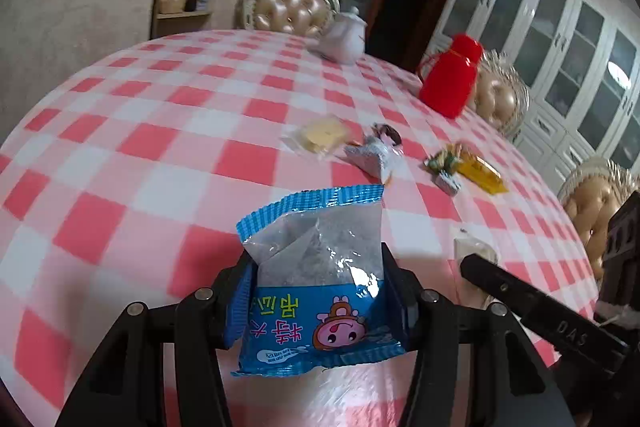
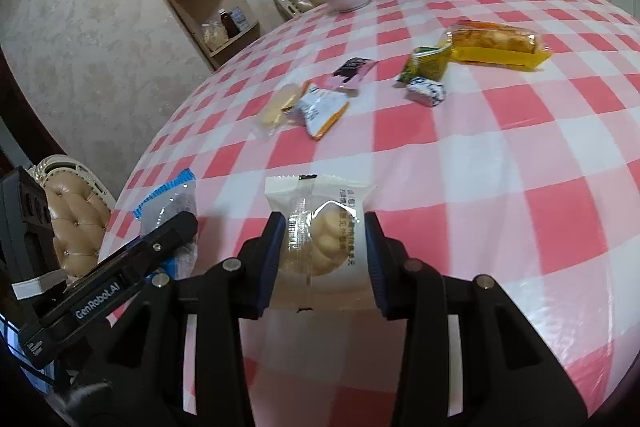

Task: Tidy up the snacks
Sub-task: 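Carry both packs to the white box and open both tools to drop them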

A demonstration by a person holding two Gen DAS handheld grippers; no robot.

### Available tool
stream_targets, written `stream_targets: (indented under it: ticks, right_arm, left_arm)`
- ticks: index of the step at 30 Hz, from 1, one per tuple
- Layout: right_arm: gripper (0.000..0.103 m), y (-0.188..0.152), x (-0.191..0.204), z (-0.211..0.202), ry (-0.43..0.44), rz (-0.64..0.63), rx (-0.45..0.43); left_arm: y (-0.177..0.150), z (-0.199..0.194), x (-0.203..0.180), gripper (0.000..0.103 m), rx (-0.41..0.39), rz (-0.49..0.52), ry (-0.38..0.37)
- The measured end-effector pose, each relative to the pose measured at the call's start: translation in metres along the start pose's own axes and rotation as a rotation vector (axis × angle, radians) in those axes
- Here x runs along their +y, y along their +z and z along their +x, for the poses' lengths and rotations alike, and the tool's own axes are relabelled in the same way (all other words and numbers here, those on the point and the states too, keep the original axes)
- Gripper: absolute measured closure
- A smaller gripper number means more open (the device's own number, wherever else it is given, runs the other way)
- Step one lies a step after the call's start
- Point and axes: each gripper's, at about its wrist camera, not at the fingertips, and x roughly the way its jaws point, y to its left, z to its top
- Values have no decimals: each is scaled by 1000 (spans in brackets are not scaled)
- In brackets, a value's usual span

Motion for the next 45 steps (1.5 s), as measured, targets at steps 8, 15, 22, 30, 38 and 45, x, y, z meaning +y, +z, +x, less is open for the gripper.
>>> stream_targets:
  ticks: [8, 15, 22, 30, 38, 45]
  right_arm:
    - [60, -13, 42, 11, 54, -78, 29]
    - [60, -32, 91, 24, 152, -169, 81]
    - [59, -61, 153, 39, 251, -298, 150]
    - [59, -97, 217, 47, 385, -428, 213]
    - [59, -129, 262, 45, 524, -531, 288]
    - [59, -167, 302, 30, 640, -672, 344]
  left_arm:
    - [-10, -43, 37, 47, -56, -70, 80]
    - [-15, -78, 70, 47, -63, -93, 117]
    - [-30, -120, 112, 47, -71, -113, 143]
    - [-57, -174, 166, 47, -95, -159, 168]
    - [-90, -220, 229, 47, -100, -224, 298]
    - [-107, -243, 279, 47, -84, -290, 424]
